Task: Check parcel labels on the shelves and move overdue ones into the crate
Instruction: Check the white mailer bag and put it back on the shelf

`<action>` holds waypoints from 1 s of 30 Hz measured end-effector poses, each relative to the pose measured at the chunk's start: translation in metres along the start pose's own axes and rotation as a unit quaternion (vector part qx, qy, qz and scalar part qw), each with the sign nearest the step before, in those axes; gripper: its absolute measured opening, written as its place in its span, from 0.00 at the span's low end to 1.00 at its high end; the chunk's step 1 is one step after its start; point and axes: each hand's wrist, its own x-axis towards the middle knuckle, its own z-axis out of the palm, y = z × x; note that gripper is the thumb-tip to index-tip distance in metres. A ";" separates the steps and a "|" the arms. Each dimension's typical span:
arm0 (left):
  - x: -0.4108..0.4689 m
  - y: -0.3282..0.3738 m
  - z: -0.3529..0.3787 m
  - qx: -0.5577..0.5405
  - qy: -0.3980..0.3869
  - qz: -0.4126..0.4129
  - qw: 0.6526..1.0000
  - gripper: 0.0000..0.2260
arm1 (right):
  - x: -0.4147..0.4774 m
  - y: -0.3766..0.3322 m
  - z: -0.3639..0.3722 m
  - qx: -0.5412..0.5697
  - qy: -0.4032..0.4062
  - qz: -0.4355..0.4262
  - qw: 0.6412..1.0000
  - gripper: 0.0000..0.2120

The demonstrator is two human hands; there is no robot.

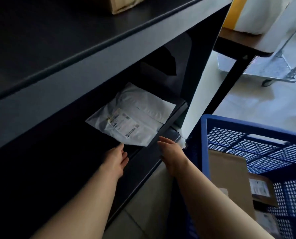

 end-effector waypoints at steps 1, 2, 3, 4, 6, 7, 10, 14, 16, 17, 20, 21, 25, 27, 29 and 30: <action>0.011 0.002 0.002 0.005 0.000 0.001 1.000 0.20 | 0.009 0.000 0.005 -0.002 0.002 0.005 1.000 0.15; 0.021 0.003 0.004 0.008 0.000 0.003 1.000 0.20 | 0.019 0.002 0.008 -0.005 -0.001 0.006 1.000 0.14; 0.029 0.004 0.006 0.008 -0.002 0.006 1.000 0.19 | 0.027 0.003 0.011 -0.013 -0.008 0.005 1.000 0.16; 0.036 0.006 0.008 0.008 -0.005 0.012 1.000 0.19 | 0.034 0.005 0.014 -0.024 -0.014 0.001 1.000 0.19; 0.047 0.008 0.010 0.005 -0.011 0.022 1.000 0.16 | 0.042 0.008 0.018 -0.031 -0.013 -0.007 0.999 0.21; 0.051 0.007 0.010 0.008 -0.009 0.030 0.999 0.16 | 0.044 0.009 0.018 -0.020 -0.002 -0.010 1.000 0.21; 0.048 -0.001 0.004 0.057 0.026 0.053 0.997 0.13 | 0.049 0.012 0.011 -0.028 0.042 -0.032 0.998 0.23; 0.029 -0.020 -0.032 0.118 0.077 0.047 0.989 0.15 | 0.051 0.005 -0.009 -0.108 0.127 -0.065 0.984 0.33; 0.024 -0.028 -0.058 0.167 0.102 0.044 0.980 0.19 | 0.049 0.002 -0.014 -0.197 0.143 -0.086 0.966 0.34; 0.022 -0.033 -0.070 0.173 0.106 0.041 0.978 0.20 | 0.047 0.001 -0.015 -0.246 0.143 -0.098 0.954 0.35; 0.016 -0.038 -0.094 0.158 0.095 0.041 0.982 0.24 | 0.044 0.006 -0.009 -0.331 0.109 -0.107 0.931 0.35; 0.015 -0.038 -0.098 0.144 0.082 0.052 0.985 0.27 | 0.041 0.009 -0.005 -0.316 0.083 -0.089 0.941 0.34; 0.011 -0.033 -0.098 0.060 0.044 0.061 0.995 0.22 | 0.027 0.024 0.014 -0.232 0.019 -0.047 0.971 0.22; 0.004 -0.027 -0.095 0.030 0.033 0.064 0.997 0.12 | 0.020 0.030 0.016 -0.200 0.020 -0.046 0.979 0.16; 0.000 -0.026 -0.096 -0.016 -0.014 0.064 0.998 0.08 | 0.014 0.034 0.012 -0.175 0.028 -0.044 0.983 0.13; -0.002 -0.025 -0.098 -0.037 -0.048 0.066 0.996 0.08 | 0.012 0.035 0.009 -0.160 0.036 -0.044 0.985 0.13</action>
